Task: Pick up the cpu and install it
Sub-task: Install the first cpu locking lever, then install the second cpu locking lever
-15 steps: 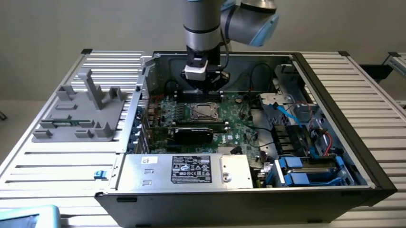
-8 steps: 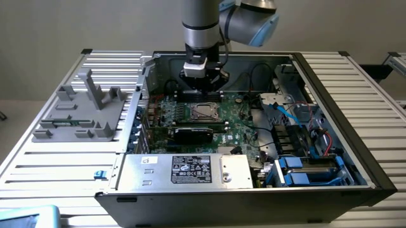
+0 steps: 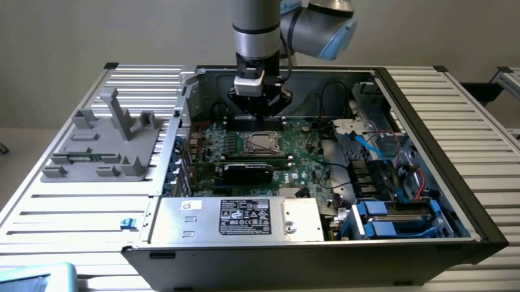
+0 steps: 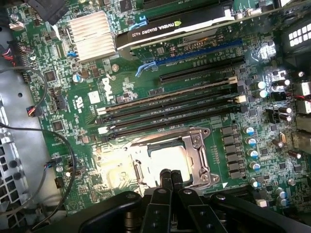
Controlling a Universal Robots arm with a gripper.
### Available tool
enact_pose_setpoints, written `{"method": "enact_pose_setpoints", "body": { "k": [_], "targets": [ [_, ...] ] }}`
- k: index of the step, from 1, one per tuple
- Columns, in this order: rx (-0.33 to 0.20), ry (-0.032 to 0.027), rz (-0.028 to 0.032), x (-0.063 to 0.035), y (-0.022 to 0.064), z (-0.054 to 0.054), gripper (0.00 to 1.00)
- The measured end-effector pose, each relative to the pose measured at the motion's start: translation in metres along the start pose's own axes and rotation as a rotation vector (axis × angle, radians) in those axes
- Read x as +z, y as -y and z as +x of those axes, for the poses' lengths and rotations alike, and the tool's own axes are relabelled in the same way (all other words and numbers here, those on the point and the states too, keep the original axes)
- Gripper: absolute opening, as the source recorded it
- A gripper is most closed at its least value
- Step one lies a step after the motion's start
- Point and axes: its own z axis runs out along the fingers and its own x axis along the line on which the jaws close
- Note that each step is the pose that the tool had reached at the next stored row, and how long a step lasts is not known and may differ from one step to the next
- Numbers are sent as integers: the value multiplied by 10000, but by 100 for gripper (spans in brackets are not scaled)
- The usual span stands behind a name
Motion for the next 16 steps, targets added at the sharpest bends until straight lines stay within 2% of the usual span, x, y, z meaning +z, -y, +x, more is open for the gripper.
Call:
{"method": "enact_pose_setpoints", "body": {
  "k": [3, 16],
  "targets": [
    [3, 73, -17, -1, 0, 0, 12],
    [2, 75, -19, -2, 0, -2, 12]
  ]
}}
